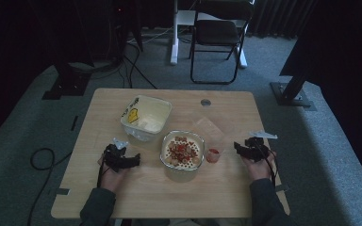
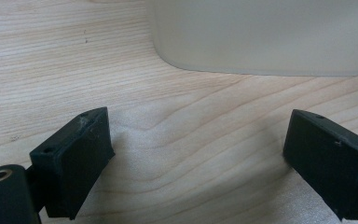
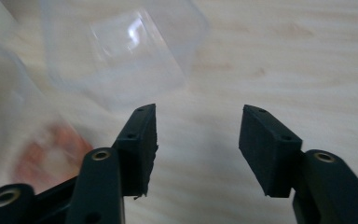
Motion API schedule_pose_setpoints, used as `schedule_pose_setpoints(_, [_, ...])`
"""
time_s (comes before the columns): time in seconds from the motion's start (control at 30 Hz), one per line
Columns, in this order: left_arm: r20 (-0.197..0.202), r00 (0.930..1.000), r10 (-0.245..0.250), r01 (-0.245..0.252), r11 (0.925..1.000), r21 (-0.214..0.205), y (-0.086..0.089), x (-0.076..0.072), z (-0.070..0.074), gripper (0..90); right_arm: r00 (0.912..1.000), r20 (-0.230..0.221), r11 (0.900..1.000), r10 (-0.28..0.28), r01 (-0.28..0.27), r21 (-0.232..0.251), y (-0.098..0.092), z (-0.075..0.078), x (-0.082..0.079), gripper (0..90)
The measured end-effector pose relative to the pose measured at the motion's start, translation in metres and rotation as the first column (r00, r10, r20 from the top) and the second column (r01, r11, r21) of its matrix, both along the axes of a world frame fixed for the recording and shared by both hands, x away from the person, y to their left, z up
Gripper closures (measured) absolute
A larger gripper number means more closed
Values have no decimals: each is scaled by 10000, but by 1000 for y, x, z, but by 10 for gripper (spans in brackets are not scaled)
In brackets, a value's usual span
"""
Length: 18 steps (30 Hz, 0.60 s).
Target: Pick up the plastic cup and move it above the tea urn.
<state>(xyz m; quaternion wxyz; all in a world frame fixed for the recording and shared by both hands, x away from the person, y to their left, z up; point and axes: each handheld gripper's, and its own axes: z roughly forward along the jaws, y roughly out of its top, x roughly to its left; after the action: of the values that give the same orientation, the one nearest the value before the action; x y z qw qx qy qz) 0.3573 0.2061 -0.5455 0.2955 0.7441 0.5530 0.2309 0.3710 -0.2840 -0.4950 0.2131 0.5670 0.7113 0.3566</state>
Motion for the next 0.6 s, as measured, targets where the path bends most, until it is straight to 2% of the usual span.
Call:
schedule_pose_setpoints(0.1, [0, 10000, 2, -2, 10000, 1, 0, 0, 0, 81, 9999, 31, 9996, 118, -119, 239, 7, 10, 11, 490])
schedule_pose_setpoints(0.23, [2, 10000, -9, 9, 10000, 8, 0, 0, 0, 81, 9999, 119, 9999, 84, -85, 118, 20, 15, 23, 481])
schedule_pose_setpoints(0.3, [19, 10000, -10, 10, 10000, -6, 0, 0, 0, 81, 10000, -23, 9999, -47, 48, 155, 25, 15, 30, 456])
schedule_pose_setpoints(0.4, [21, 10000, -9, 9, 10000, -9, 0, 0, 0, 81, 9994, -278, 9996, -225, 220, -148, 31, 12, 42, 434])
schedule_pose_setpoints(0.57, [16, 10000, -10, 10, 10000, -5, 0, 0, 0, 81, 9970, -621, 9985, -459, 440, -317, 32, 9, 58, 529])
schedule_pose_setpoints(0.6, [18, 10000, -9, 9, 10000, -7, 0, 0, 0, 81, 9951, -767, 9977, -626, 605, -296, 30, 9, 67, 597])
